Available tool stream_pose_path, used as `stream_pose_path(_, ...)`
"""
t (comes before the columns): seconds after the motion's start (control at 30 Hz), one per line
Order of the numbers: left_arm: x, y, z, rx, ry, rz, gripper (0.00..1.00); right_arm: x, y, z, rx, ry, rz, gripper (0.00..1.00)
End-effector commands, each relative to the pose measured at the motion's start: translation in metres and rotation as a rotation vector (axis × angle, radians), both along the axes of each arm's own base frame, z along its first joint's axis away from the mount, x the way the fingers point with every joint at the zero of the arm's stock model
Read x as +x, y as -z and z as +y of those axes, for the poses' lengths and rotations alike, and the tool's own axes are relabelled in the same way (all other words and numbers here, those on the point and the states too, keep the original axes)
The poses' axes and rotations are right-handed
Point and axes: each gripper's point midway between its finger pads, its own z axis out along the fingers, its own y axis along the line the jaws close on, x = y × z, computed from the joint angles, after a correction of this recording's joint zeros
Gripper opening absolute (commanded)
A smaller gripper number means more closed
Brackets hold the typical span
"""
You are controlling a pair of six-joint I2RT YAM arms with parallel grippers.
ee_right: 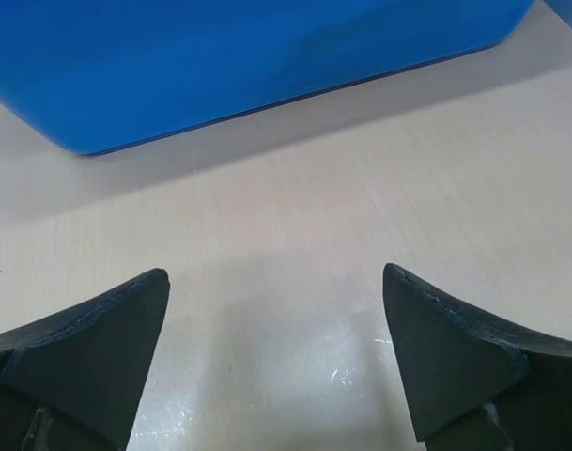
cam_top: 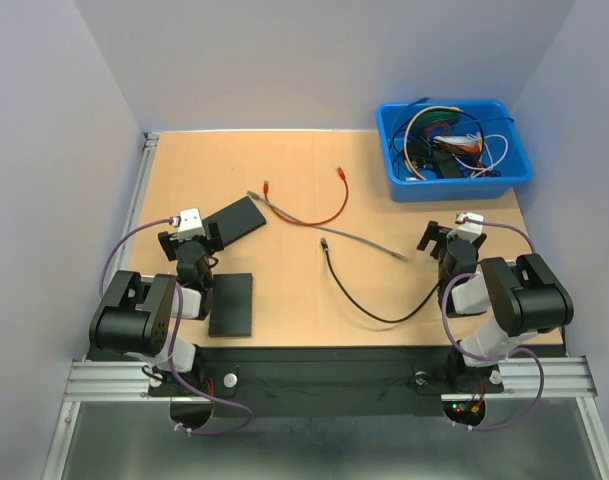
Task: Insert the plug into the switch port
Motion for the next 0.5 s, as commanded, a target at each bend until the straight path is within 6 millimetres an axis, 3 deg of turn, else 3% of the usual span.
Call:
stream_pose_path(0.0, 0.014, -0.09, 0.001, -0.044, -0.015, -0.356, 0.99, 0.01, -0.026, 0.0, 0.014, 0.006, -0.1, 1.0)
stream_pose_path(0.33, 0.014, -0.089, 0.001, -0.044, -0.015, -0.355, 0.99, 0.01, -0.032, 0.004, -0.001, -0.025, -0.11, 1.0)
stream_pose_path(0.37, 0.014, -0.09, 0.001, -0.044, -0.013, -0.356, 0.99, 0.012, -0.053, 0.006, -0.007, -0.032, -0.155, 1.0)
stream_pose_path(0.4, 0.014, -0.089, 0.001, -0.043, -0.015, -0.353, 0.99, 0.01, -0.044, 0.004, -0.021, -0.017, -0.084, 1.0)
stream_pose_path(0.43, 0.014, -0.089, 0.001, -0.045, -0.015, -0.355, 0.99, 0.012, -0.052, 0.008, -0.028, -0.019, -0.079, 1.0)
stream_pose_path(0.47, 0.014, -0.089, 0.001, -0.044, -0.015, -0.355, 0.99, 0.019, -0.075, 0.008, -0.024, -0.003, -0.113, 1.0)
